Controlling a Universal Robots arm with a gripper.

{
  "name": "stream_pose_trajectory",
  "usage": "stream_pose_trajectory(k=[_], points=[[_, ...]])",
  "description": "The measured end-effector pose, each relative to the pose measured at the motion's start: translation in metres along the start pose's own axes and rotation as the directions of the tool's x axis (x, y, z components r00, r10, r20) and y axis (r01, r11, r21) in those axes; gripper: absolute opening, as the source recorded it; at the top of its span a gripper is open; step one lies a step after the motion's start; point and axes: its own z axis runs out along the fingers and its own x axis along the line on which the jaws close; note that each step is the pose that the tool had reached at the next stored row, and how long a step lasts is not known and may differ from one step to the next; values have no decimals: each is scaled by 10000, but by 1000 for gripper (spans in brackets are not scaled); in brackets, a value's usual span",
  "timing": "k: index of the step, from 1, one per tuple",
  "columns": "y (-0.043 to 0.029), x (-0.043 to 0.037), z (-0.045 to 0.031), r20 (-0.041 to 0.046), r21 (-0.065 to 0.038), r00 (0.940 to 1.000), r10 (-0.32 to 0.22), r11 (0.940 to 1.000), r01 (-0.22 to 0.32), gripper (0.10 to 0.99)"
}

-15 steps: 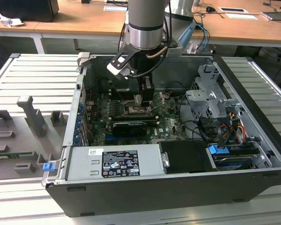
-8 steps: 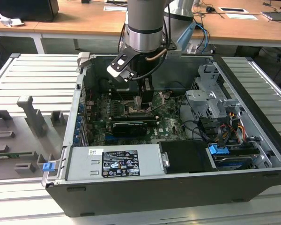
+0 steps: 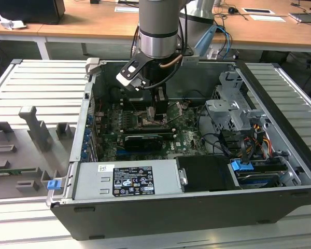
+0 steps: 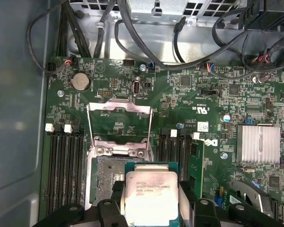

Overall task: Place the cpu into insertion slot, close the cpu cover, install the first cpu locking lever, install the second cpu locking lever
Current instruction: 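Place the cpu into insertion slot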

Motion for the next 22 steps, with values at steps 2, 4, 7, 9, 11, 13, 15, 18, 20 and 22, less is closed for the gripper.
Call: stream_pose_trajectory(k=[2,4,7,9,11,13,15,18,20,22], points=[[-5,6,4,6,0,10000,0,10000,0,537],[-5,17,8,13,1,10000,0,10000,0,537],[-9,35,19,15,1,10000,0,10000,0,537],[-8,61,28,14,2,10000,-1,10000,1,537],[-10,95,54,13,0,10000,-1,10000,1,537],[-18,120,94,15,2,10000,3,10000,-4,537],[-21,138,115,16,2,10000,26,10000,-26,537],[-38,188,180,17,2,10000,50,10000,-50,537],[-44,206,203,18,2,10000,55,10000,-55,537],[-56,231,235,17,1,10000,65,10000,-65,537]])
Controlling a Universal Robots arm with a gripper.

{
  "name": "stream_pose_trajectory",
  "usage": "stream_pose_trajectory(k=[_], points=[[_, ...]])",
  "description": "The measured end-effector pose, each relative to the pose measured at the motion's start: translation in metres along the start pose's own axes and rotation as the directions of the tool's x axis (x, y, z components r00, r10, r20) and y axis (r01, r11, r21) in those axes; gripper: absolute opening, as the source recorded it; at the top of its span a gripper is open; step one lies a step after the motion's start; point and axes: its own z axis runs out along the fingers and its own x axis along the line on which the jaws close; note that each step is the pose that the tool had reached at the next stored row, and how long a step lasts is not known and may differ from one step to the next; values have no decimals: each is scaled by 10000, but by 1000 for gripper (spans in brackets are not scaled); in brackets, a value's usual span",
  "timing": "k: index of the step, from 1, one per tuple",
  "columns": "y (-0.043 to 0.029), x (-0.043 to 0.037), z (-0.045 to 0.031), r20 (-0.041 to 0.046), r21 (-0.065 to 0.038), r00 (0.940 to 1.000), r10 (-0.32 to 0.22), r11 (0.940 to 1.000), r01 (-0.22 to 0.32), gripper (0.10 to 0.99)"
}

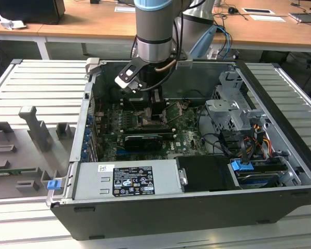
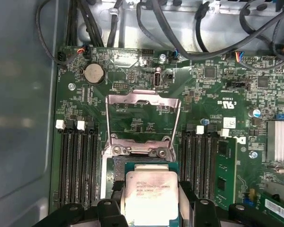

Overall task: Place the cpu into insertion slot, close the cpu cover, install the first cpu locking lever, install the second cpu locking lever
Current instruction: 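Place the cpu into insertion slot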

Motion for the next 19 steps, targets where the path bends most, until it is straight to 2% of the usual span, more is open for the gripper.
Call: stream_pose_trajectory(k=[7,19], points=[[-21,14,87,15,4,9997,239,9997,-239,537],[-22,91,114,17,4,9996,272,9996,-272,537]])
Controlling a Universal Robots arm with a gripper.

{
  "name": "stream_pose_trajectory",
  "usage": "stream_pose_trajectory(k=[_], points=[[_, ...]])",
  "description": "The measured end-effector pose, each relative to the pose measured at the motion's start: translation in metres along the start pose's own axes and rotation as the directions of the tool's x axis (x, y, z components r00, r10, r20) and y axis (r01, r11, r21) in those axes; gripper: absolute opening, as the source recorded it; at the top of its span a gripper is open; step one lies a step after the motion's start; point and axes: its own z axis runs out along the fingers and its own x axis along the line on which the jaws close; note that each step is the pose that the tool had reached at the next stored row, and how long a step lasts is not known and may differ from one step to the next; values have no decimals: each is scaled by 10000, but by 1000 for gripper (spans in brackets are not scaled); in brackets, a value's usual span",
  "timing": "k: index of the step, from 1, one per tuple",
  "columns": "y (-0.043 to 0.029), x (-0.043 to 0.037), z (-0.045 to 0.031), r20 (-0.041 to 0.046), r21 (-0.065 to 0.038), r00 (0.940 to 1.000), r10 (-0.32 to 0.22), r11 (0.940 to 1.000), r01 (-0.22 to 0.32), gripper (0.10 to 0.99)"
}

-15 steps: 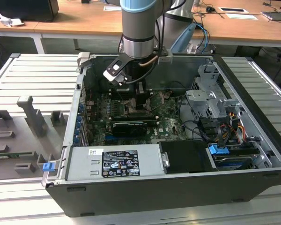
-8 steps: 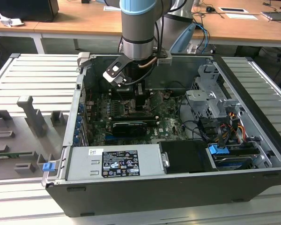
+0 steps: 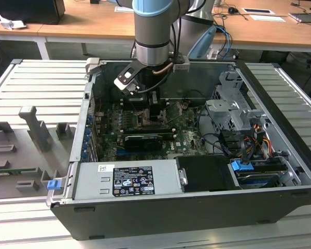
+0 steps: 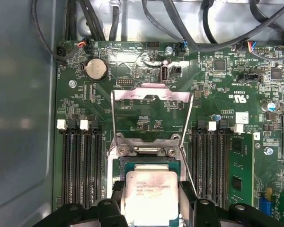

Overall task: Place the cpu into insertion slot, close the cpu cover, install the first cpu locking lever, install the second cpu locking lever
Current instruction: 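Place the cpu into insertion slot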

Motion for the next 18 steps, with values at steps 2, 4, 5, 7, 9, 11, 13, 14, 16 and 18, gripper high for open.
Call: stream_pose_trajectory(k=[2,4,5,7,9,11,13,14,16,18], points=[[0,23,7,0,1,10000,0,10000,0,537],[0,39,14,0,0,10000,0,10000,0,537],[-1,55,21,1,0,10000,0,10000,0,537],[-3,75,42,0,0,10000,0,10000,0,537],[-13,79,76,3,1,10000,14,10000,-14,537],[-19,80,99,2,0,10000,19,10000,-19,537],[-21,77,106,4,2,10000,20,10000,-20,537],[-21,75,109,5,2,10000,20,10000,-20,537],[-21,68,123,2,0,10000,21,10000,-21,537],[-22,60,142,5,0,10000,20,10000,-20,537]])
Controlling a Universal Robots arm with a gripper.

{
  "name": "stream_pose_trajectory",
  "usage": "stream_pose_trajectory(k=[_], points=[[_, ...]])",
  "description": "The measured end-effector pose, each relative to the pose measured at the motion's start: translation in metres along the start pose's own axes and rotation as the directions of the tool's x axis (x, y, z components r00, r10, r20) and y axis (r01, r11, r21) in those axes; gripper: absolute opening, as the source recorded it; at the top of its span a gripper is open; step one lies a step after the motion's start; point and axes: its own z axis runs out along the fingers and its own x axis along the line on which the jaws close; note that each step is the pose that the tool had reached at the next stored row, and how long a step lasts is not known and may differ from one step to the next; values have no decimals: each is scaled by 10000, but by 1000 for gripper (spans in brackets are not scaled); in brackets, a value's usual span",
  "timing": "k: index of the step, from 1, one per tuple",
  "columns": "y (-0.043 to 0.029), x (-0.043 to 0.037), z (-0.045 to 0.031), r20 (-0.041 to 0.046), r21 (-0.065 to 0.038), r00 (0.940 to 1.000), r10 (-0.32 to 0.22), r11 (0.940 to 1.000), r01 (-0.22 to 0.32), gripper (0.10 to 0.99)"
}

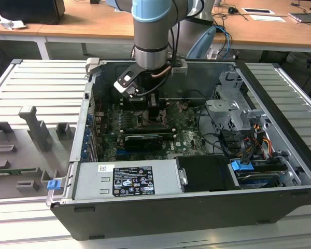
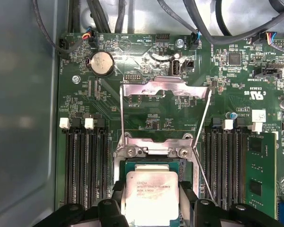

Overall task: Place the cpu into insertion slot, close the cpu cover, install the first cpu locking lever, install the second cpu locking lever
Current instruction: 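Place the cpu into insertion slot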

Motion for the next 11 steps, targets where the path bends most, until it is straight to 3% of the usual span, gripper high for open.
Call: stream_pose_trajectory(k=[11], points=[[-17,-17,40,4,2,10000,4,10000,-4,537]])
